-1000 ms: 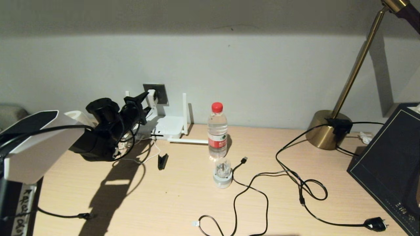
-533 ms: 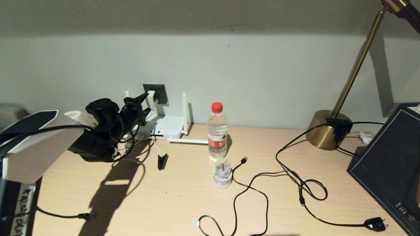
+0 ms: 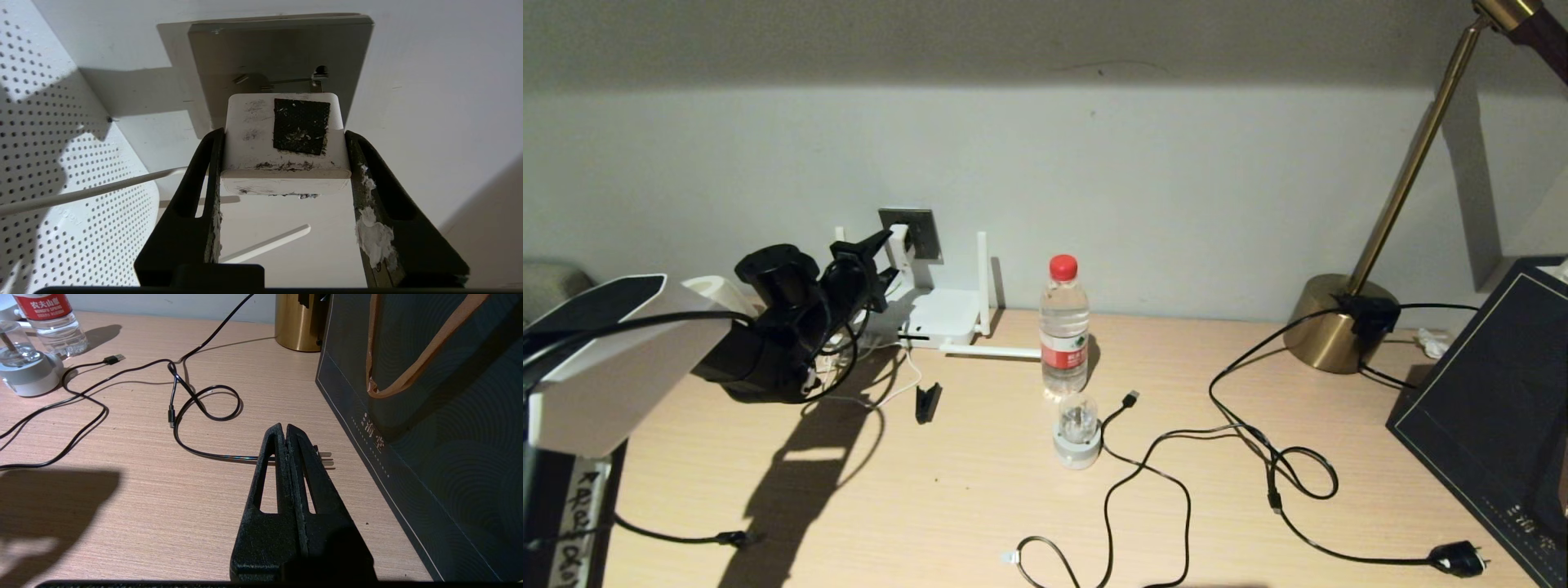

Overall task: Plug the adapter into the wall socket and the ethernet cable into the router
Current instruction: Pick up plug

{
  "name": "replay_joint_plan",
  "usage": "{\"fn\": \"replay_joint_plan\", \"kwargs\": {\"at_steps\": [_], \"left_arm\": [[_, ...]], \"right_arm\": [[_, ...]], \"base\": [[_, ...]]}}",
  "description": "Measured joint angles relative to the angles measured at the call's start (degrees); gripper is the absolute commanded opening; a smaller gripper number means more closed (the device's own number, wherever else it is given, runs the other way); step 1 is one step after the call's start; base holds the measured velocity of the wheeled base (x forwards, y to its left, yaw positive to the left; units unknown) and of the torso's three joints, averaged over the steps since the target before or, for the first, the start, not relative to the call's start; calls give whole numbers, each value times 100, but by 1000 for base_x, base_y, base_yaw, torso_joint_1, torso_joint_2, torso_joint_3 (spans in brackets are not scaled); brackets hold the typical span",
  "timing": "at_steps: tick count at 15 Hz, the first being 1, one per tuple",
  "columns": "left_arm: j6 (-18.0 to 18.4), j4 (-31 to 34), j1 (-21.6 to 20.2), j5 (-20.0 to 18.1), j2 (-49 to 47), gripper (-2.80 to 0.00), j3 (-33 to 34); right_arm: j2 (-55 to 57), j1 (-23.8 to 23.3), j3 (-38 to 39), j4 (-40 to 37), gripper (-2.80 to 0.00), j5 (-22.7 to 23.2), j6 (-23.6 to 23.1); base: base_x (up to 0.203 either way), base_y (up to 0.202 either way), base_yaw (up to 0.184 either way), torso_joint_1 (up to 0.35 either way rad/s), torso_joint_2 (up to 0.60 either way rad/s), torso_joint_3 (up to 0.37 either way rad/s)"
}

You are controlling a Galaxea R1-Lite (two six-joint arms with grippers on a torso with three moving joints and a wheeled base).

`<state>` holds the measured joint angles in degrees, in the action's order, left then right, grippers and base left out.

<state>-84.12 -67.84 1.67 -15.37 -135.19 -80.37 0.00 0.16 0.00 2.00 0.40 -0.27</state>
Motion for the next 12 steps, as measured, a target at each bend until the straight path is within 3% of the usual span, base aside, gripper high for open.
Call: {"fn": "replay_joint_plan", "kwargs": {"at_steps": [12], "left_arm": [[-169, -65, 0, 5, -50, -280, -28]], "right_arm": [[0, 0, 0, -2, -280, 0, 3]], "base": [[0, 0, 0, 0, 0, 0]]}}
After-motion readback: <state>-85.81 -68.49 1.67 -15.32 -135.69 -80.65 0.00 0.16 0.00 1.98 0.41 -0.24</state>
